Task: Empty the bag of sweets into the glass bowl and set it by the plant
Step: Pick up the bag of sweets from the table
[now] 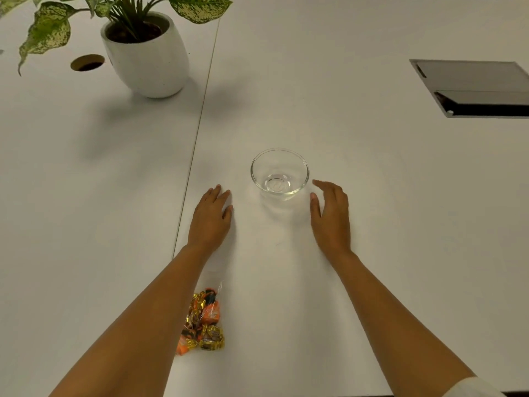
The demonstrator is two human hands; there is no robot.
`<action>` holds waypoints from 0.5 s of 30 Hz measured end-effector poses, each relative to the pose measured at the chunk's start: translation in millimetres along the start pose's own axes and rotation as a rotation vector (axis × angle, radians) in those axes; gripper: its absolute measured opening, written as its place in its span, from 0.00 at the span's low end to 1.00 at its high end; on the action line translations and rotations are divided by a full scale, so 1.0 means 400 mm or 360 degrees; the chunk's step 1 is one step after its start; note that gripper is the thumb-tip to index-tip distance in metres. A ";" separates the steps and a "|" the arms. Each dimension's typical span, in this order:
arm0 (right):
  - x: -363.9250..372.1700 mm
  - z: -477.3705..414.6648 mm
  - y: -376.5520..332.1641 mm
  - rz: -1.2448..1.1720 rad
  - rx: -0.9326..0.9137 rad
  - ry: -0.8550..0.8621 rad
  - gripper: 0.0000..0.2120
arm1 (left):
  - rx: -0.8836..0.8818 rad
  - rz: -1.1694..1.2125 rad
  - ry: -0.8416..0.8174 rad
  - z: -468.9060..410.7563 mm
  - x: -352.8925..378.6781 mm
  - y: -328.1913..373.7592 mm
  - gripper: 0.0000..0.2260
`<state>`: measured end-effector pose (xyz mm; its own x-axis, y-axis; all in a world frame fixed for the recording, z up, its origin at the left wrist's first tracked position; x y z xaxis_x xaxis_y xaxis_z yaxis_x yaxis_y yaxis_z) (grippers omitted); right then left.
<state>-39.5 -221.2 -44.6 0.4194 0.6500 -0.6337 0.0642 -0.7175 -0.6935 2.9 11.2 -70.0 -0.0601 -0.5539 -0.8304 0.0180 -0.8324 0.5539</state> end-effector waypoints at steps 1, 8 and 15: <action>0.004 0.009 -0.032 -0.0045 -0.0107 0.0029 0.12 | 0.0012 0.0028 0.0005 0.001 -0.005 -0.001 0.19; 0.103 0.152 -0.223 -0.0453 -0.0352 -0.0709 0.09 | 0.0081 0.0085 0.0029 0.010 -0.034 -0.005 0.14; 0.185 0.201 -0.257 -0.0429 0.0129 -0.1359 0.18 | -0.0032 0.0310 -0.0004 0.006 -0.073 0.004 0.12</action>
<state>-87.7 -79.2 -47.6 -0.4186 0.7816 -0.4625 -0.0145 -0.5150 -0.8571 2.3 26.0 -44.7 -0.0559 -0.7045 -0.7075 0.0495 -0.7097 0.7027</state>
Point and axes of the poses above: each hand's wrist, its own z-axis away from the middle knuckle, its own x-axis out of the palm, y = z × x, the point moved 2 cm from there along -z, towards the middle knuckle, and after that the axes turned 6 degrees about -x, right-handed, at the moved point
